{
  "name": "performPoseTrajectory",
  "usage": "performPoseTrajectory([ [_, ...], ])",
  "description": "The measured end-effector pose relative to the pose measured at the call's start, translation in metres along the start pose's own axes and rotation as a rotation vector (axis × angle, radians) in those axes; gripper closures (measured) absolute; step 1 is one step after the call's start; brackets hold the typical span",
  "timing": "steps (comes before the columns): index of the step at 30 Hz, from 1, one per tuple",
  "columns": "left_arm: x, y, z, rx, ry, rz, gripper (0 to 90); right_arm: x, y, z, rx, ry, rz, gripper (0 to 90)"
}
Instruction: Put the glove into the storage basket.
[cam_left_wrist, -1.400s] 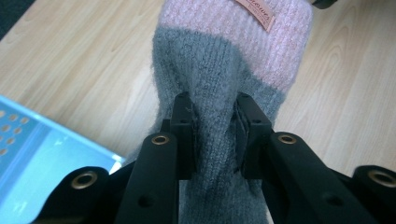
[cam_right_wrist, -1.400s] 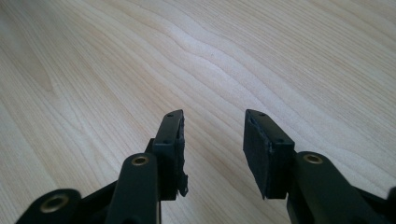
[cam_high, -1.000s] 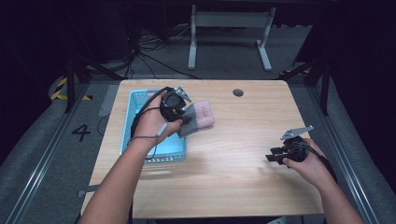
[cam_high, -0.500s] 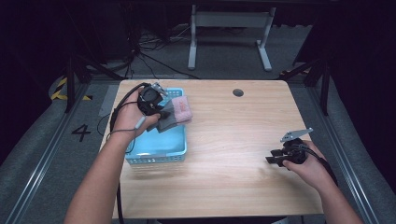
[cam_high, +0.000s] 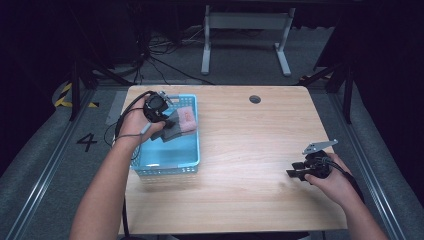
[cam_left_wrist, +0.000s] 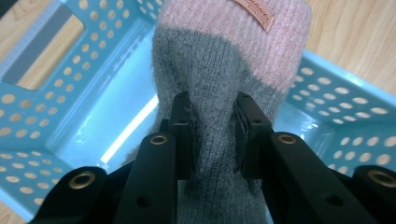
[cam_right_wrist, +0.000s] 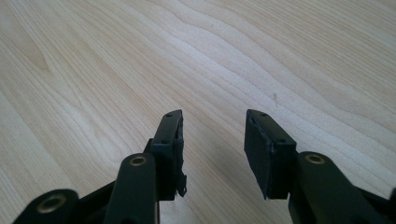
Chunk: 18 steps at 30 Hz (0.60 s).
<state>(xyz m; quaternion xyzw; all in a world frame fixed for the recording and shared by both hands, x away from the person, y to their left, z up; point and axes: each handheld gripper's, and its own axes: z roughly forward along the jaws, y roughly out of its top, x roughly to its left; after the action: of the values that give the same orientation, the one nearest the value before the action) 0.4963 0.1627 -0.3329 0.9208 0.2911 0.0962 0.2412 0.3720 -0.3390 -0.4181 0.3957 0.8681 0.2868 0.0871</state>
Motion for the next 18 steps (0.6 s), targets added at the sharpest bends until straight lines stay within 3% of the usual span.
performPoseTrajectory([
  [11, 0.013, -0.008, 0.024, 0.041, -0.03, -0.014, 72.7, 0.002, -0.004, 0.0, 0.001, -0.002, 0.009, 57.8],
  [18, 0.02, -0.017, 0.044, 0.083, -0.047, 0.006, 72.5, 0.004, -0.004, 0.001, 0.005, 0.0, 0.008, 57.4],
])
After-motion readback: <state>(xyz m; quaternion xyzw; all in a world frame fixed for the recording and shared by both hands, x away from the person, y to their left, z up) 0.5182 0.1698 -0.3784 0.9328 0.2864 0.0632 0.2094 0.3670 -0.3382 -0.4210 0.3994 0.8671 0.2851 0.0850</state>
